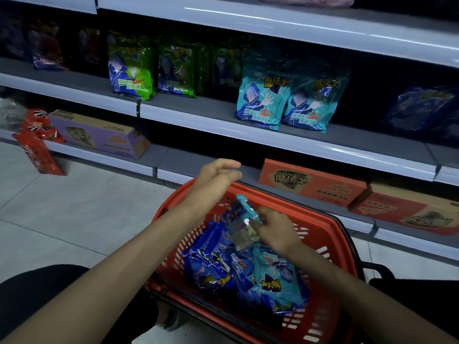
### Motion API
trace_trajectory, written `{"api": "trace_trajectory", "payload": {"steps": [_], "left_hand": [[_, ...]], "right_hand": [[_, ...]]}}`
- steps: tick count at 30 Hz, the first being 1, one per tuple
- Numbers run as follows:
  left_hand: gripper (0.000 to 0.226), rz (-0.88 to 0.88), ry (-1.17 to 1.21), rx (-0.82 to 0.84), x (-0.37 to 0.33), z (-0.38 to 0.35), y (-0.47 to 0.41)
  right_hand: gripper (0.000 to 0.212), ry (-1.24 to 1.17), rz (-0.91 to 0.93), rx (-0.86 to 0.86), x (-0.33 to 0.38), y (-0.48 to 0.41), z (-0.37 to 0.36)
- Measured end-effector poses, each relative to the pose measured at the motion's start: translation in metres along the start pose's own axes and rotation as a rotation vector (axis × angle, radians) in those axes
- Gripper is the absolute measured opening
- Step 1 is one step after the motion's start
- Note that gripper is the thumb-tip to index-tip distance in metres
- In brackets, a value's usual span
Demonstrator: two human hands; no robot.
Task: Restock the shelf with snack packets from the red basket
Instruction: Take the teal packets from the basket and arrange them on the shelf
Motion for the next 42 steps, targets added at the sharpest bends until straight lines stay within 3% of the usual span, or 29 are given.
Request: {"api": "trace_trajectory", "payload": {"steps": [4,7,9,11,13,15,17,19,23,25,29,31,37,42], "left_hand": [[0.026,-0.051,-0.133,-0.02,0.003,-0.005,0.001],[0.041,-0.171,-0.396,-0.008,0.002,-0.015,0.01],[0.068,-0.239,-0.607,0.053,0.0,-0.028,0.022],[0.088,-0.307,-0.768,0.1,-0.004,-0.042,0.035],[0.091,-0.417,-0.859,0.114,-0.006,-0.055,0.045],[0.078,-0.527,-0.869,0.073,-0.007,-0.064,0.049],[0.06,-0.572,-0.796,-0.038,-0.011,-0.061,0.047],[0.042,-0.502,-0.604,-0.116,-0.014,-0.053,0.042],[0.022,-0.176,0.022,-0.049,-0.003,-0.047,0.028],[0.024,-0.087,0.15,-0.014,0.0,-0.048,0.026],[0.026,-0.026,0.219,0.026,0.003,-0.05,0.024],[0.027,-0.002,0.25,0.036,0.005,-0.053,0.024],[0.027,-0.004,0.289,0.086,0.003,-0.062,0.025],[0.033,-0.044,0.287,0.107,-0.003,-0.068,0.026]], "right_hand": [[0.028,-0.571,-0.18,-0.042,0.001,0.012,0.051],[0.016,-0.846,-0.259,-0.051,0.011,0.03,0.086],[0.012,-0.954,-0.277,-0.044,0.017,0.044,0.105],[0.021,-0.994,-0.28,-0.036,0.018,0.054,0.118],[0.029,-1.045,-0.284,-0.033,0.02,0.06,0.126],[0.031,-1.1,-0.292,-0.018,0.024,0.065,0.13],[0.03,-1.132,-0.282,-0.005,0.03,0.069,0.134],[0.033,-1.145,-0.257,0.007,0.034,0.072,0.14],[0.041,-1.072,-0.222,-0.079,0.027,0.076,0.161],[0.039,-0.932,-0.179,-0.218,0.019,0.077,0.175],[0.028,-0.704,-0.05,-0.447,0.007,0.081,0.192],[0.027,-0.664,-0.043,-0.476,0.001,0.082,0.192],[0.042,-0.844,-0.097,-0.234,-0.003,0.073,0.155],[0.038,-0.907,-0.061,-0.248,0.001,0.072,0.153]]}}
Point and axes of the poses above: each hand's wrist, its own y-axis away from the middle knuckle, its own z-axis out of the back of the hand, x = y × z, the point moved 7 cm from there along -y, towards the middle knuckle, and after that the axes turned 1 degree about x, right-handed, at the moved point
